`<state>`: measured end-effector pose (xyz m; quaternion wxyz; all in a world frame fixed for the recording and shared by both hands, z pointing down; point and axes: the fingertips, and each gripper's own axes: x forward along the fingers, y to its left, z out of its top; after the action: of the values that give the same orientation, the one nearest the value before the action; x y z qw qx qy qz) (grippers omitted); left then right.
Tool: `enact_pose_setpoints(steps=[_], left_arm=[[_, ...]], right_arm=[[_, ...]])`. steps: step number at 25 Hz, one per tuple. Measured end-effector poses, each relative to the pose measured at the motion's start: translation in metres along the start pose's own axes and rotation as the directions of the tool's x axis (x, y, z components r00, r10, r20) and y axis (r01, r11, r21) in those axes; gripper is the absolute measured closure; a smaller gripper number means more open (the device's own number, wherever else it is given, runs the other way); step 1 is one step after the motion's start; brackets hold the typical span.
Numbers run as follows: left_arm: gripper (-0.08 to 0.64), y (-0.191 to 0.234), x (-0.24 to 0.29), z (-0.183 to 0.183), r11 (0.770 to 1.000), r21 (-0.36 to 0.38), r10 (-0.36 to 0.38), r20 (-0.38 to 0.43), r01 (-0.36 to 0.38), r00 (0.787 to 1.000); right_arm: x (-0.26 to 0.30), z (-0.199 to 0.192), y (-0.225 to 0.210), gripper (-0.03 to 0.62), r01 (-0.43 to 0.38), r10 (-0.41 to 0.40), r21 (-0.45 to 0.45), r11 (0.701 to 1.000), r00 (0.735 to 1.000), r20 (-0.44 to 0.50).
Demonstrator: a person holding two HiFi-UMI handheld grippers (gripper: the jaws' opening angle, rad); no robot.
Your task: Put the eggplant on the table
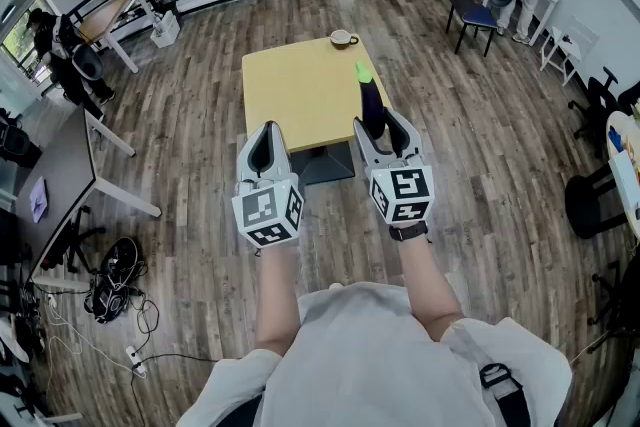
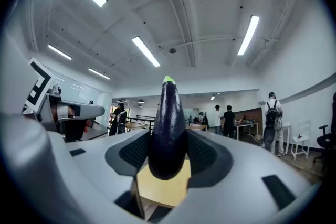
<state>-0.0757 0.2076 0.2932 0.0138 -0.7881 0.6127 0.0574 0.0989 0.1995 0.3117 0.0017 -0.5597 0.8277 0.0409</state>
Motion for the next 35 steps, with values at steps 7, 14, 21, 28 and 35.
enact_pose_setpoints(steps=[7, 14, 21, 28, 35], left_arm=[[0.554, 0.032, -0.010, -0.014, 1.000, -0.010, 0.016, 0.006, -0.015, 1.000], [0.552, 0.039, 0.007, -0.021, 1.000, 0.002, -0.030, 0.001, 0.030, 1.000], [0.552, 0.072, 0.046, -0.030, 0.999, 0.032, 0.018, 0.033, -0.019, 0.999], [0.552, 0.097, 0.148, -0.013, 0.997, 0.072, -0.006, 0.085, 0.000, 0.996], [0.552, 0.110, 0.238, 0.000, 0.994, 0.110, 0.019, 0.087, -0.029, 0.996]], right_arm=[[0.001, -0.013, 0.037, 0.374, 0.014, -0.014, 0.001, 1.000, 1.000, 0.002], [0.030, -0.020, 0.026, 0.374, 0.056, -0.057, 0.052, 0.997, 0.998, 0.014], [0.087, -0.035, 0.019, 0.374, 0.096, -0.096, 0.068, 0.993, 0.995, -0.008], [0.188, -0.012, -0.018, 0.374, 0.047, -0.051, 0.085, 0.995, 0.998, 0.046], [0.276, 0.003, -0.063, 0.374, 0.033, -0.042, 0.099, 0.995, 0.995, 0.092]])
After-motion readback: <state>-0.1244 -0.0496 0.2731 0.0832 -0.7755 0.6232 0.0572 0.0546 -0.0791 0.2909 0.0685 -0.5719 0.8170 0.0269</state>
